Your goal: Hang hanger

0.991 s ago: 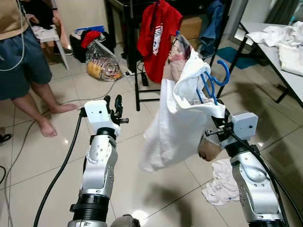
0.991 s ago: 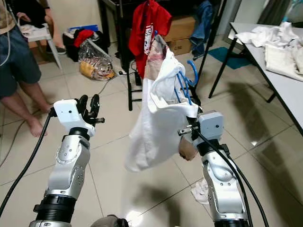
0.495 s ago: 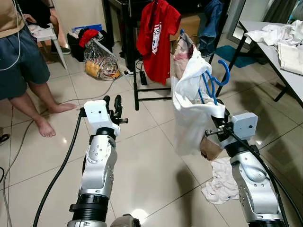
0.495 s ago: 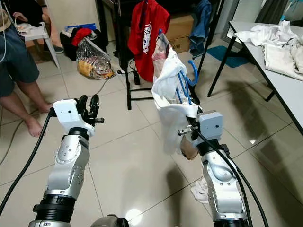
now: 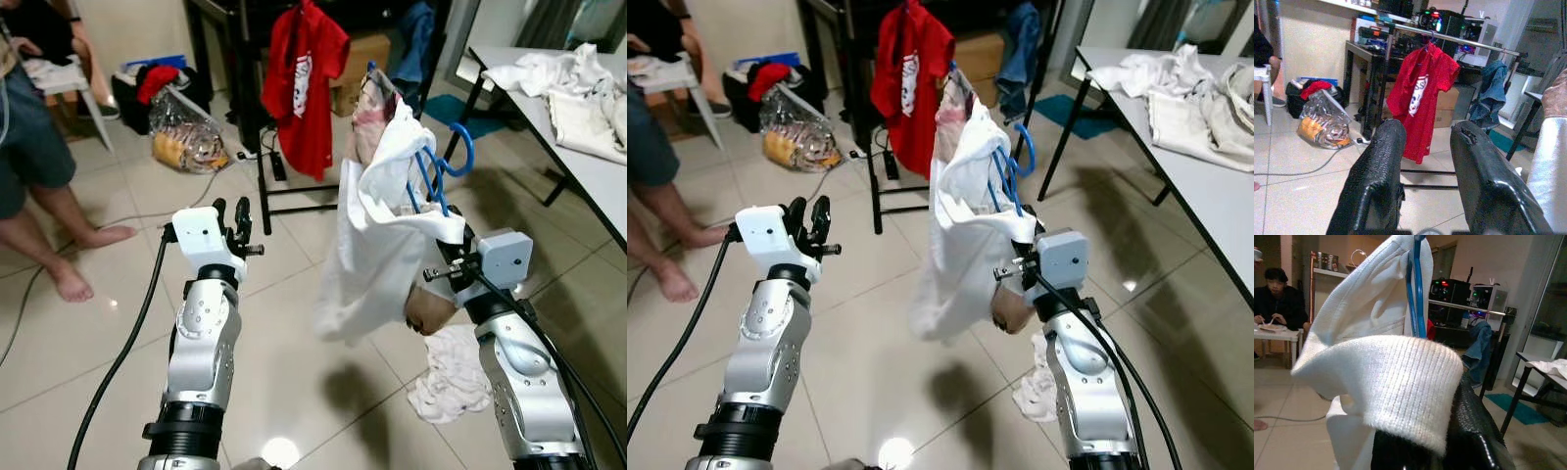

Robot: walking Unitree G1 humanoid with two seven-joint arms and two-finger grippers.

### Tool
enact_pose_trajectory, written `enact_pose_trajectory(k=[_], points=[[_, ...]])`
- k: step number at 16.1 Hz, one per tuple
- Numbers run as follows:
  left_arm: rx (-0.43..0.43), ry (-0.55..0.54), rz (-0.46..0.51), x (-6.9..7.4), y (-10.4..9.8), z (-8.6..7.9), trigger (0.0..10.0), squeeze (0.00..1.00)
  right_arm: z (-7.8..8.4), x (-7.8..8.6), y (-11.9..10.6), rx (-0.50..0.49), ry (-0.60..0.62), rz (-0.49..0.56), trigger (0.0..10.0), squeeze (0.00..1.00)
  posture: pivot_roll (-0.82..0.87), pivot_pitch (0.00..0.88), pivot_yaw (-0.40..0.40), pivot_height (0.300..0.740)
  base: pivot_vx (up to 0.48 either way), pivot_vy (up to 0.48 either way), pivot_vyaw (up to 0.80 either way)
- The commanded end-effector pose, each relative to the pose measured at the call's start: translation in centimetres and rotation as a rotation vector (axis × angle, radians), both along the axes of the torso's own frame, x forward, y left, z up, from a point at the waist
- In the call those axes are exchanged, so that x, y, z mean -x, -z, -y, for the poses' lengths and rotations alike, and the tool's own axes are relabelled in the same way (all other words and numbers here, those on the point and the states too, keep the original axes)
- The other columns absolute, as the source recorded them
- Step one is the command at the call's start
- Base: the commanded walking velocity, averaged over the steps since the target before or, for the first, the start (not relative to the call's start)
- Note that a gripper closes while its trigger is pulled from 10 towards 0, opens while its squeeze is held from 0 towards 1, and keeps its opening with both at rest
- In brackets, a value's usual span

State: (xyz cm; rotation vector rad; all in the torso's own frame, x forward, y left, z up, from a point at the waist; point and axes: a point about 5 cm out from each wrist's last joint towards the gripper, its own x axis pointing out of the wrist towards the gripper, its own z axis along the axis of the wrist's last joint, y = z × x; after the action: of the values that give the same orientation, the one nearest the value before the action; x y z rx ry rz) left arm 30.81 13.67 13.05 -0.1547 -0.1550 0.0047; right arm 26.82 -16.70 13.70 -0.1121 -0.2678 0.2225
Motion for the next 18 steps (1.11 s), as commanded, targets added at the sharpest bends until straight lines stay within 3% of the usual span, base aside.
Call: enact_pose_trajectory(k=[1,18], points=[[0.002,0.012,0.002,-0.19,-0.16,0.25,10.0,0.00,0.02,-0.23,-0.71,-0.013,-0.002,0.037,10.0,0.00,0.00,0.004,0.009,0.723,0.386,0.000,0.00],[0.003,0.015,0.011,-0.50,-0.28,0.34,10.0,0.00,0.21,-0.41,-0.76,-0.004,-0.003,0.041,10.0,0.00,-0.01,0.000,0.008,0.723,0.410,0.000,0.00]])
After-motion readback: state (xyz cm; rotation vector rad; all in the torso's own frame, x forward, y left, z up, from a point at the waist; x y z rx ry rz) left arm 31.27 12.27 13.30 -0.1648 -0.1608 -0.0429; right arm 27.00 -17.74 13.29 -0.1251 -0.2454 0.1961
